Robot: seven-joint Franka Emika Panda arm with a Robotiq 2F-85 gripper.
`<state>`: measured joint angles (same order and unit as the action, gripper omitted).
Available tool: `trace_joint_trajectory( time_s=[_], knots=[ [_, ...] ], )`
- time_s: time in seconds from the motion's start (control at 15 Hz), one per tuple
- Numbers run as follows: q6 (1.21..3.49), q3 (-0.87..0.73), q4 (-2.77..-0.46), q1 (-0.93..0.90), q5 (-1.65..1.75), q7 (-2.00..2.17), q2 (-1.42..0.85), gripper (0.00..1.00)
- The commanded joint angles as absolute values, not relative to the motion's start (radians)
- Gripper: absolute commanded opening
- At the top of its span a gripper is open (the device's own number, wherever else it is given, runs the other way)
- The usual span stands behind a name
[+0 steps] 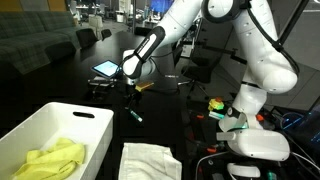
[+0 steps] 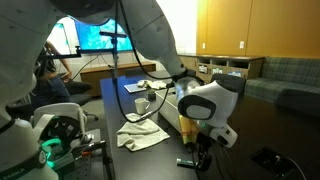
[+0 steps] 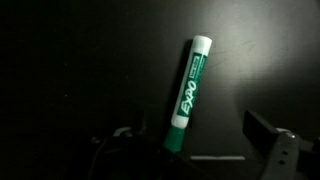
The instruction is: Put the yellow and white cloths in the storage box and put the marker in the mug cup
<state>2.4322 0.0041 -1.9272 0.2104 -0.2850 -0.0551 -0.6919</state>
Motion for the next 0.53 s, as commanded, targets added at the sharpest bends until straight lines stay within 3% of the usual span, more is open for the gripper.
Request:
trace_joint_trajectory(
  time_s=[0.0, 0.47],
  knots=[
    [2.438, 0.003, -1.907, 0.216, -0.298, -0.042, -0.727, 1.00],
    [2.438, -0.025, -1.919, 0.168, -0.258, 0.025, -0.730, 1.00]
  ],
)
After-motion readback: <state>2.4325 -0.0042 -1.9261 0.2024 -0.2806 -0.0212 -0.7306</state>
